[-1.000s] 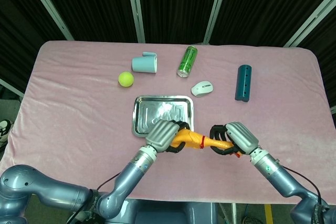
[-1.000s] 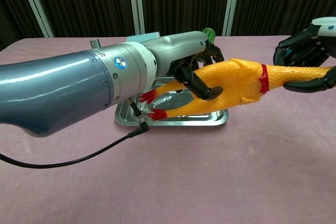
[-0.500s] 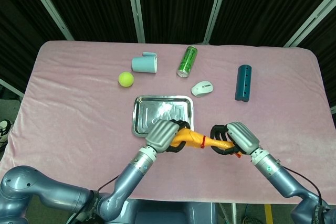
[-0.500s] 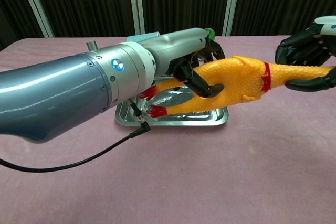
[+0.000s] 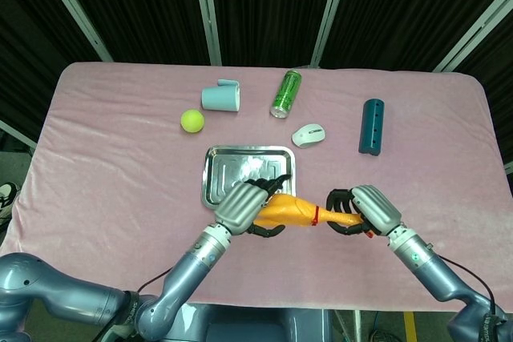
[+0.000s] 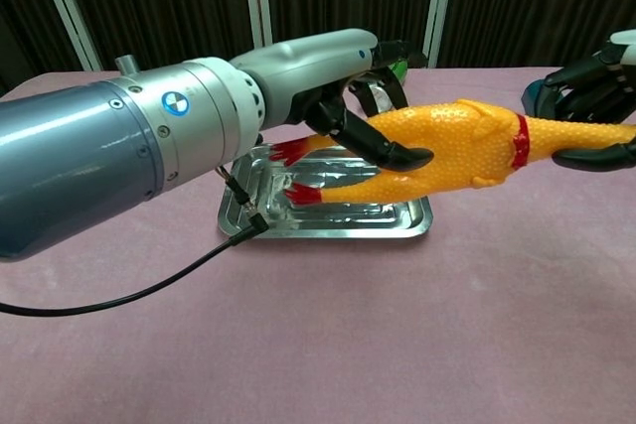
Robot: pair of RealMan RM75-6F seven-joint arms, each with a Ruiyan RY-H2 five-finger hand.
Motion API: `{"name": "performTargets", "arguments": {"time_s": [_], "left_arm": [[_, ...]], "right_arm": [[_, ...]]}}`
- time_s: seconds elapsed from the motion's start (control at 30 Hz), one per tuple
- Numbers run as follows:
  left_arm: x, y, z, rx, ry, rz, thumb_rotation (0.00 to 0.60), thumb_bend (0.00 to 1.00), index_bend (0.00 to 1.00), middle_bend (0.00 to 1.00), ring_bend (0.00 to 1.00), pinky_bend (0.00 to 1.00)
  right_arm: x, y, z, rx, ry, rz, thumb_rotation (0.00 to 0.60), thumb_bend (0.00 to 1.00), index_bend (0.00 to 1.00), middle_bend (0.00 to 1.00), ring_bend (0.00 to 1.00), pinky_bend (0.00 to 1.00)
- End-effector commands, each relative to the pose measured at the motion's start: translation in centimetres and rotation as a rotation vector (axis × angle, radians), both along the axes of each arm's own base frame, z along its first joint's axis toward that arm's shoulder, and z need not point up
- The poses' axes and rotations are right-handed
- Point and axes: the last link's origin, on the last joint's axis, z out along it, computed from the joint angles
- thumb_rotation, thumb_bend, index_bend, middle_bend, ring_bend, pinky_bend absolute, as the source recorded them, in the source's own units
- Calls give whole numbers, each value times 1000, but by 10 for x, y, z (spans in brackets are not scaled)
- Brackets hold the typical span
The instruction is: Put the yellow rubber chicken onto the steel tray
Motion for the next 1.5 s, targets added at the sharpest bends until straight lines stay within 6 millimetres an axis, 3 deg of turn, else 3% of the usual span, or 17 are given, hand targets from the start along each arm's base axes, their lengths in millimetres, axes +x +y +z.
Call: {"name": "performTargets", "arguments": {"time_s": [0.03, 0.23, 0.63, 1.03, 1.23, 1.5], "left_arm": [[-7, -1, 8, 40, -7, -12, 469, 220, 47, 178, 198, 315], [-25, -3, 28, 111, -8, -25, 468, 220, 62, 175, 198, 269], [-101, -18, 96, 248, -13, 39, 471, 220, 117, 197, 198, 243], [-183, -48, 144, 371, -18, 177, 473, 220, 139, 216, 198, 243], [-204, -57, 158, 411, -29, 225, 471, 220, 139, 214, 198, 243], [-218, -59, 161, 415, -43, 284, 472, 220, 139, 210, 198, 243]], "right_arm": [[-2, 0, 0, -2, -2, -4, 600, 805, 870, 690, 699, 837], [-7, -4, 0, -1, -12, -32, 600, 806, 876, 689, 699, 837], [-8, -30, -8, 18, -52, -78, 600, 805, 876, 690, 699, 837], [31, -59, -41, 74, -89, -32, 600, 805, 876, 690, 699, 837], [52, -79, -58, 83, -84, -18, 600, 805, 876, 690, 699, 837], [71, -101, -82, 74, -35, -15, 600, 805, 876, 690, 699, 837]]}}
